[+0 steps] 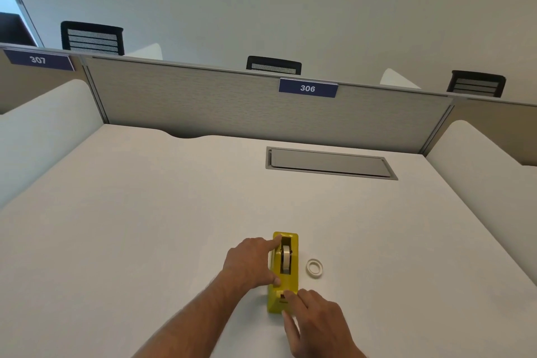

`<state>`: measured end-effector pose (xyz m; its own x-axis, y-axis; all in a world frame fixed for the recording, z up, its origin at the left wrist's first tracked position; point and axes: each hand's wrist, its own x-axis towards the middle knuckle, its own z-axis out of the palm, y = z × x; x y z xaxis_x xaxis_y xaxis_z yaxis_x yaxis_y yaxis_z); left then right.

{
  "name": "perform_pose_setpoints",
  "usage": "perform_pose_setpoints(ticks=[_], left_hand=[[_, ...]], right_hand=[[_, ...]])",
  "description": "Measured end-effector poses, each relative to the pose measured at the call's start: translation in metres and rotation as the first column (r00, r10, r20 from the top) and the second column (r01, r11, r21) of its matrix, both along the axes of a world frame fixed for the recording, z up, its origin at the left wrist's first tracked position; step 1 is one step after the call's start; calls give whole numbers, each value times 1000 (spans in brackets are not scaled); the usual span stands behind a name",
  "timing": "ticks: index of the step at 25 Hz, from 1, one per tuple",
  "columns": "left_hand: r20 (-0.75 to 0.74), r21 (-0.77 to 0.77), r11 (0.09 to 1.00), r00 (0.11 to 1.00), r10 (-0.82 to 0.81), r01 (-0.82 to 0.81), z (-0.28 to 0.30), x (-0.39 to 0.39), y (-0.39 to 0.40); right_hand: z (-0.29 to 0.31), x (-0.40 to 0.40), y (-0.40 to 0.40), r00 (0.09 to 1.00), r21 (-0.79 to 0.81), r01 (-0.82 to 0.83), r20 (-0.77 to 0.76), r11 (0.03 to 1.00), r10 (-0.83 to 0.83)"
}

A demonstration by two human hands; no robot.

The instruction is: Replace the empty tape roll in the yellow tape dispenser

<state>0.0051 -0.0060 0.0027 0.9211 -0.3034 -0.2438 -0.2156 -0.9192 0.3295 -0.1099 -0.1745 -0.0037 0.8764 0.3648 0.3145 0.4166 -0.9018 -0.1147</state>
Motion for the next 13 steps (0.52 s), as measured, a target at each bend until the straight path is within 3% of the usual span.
perform_pose_setpoints(ticks=[9,13], left_hand=[[1,7,1000,1000,13,-13,1,1,-3],[7,-67,997,1000,28,-27,1,-5,2]], right_hand=[[6,-2,-2,997,-39,-51,-62,998,48],[38,3,-5,996,118,-73,-38,990,78]])
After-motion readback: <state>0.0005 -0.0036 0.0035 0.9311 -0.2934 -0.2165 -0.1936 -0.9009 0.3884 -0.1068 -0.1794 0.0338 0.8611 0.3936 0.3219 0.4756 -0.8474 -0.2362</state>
